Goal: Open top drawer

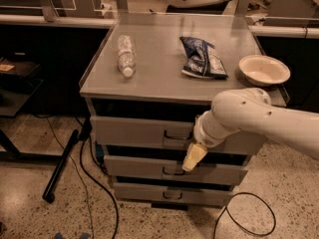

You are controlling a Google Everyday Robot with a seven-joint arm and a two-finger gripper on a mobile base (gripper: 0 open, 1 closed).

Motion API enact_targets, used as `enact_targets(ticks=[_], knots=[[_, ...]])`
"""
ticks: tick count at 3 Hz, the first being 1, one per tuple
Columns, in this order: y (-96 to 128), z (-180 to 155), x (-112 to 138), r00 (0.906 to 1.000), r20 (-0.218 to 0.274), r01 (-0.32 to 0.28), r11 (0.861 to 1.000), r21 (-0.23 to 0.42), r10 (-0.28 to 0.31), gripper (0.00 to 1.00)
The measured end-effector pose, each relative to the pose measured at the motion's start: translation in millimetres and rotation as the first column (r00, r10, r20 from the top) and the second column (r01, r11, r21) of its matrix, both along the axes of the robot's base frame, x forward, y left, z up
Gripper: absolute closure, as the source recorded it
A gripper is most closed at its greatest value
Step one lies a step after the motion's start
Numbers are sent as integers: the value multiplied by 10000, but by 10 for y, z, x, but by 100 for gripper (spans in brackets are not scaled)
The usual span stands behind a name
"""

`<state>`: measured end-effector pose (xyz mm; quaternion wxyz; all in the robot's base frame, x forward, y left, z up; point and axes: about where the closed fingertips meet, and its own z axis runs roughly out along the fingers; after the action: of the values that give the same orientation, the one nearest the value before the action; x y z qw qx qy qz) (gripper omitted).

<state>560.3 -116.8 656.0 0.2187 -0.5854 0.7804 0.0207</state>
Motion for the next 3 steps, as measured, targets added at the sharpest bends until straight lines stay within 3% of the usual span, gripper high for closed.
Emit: enact_targets(ticks=[1, 2, 3], knots=[[17, -75, -8, 9988, -306, -398, 9984, -401, 386, 0], [45, -150, -228, 9947, -900, -535, 9973, -498, 489, 0], [46, -130, -293, 9934, -1020, -582, 9970, -503, 528, 0]])
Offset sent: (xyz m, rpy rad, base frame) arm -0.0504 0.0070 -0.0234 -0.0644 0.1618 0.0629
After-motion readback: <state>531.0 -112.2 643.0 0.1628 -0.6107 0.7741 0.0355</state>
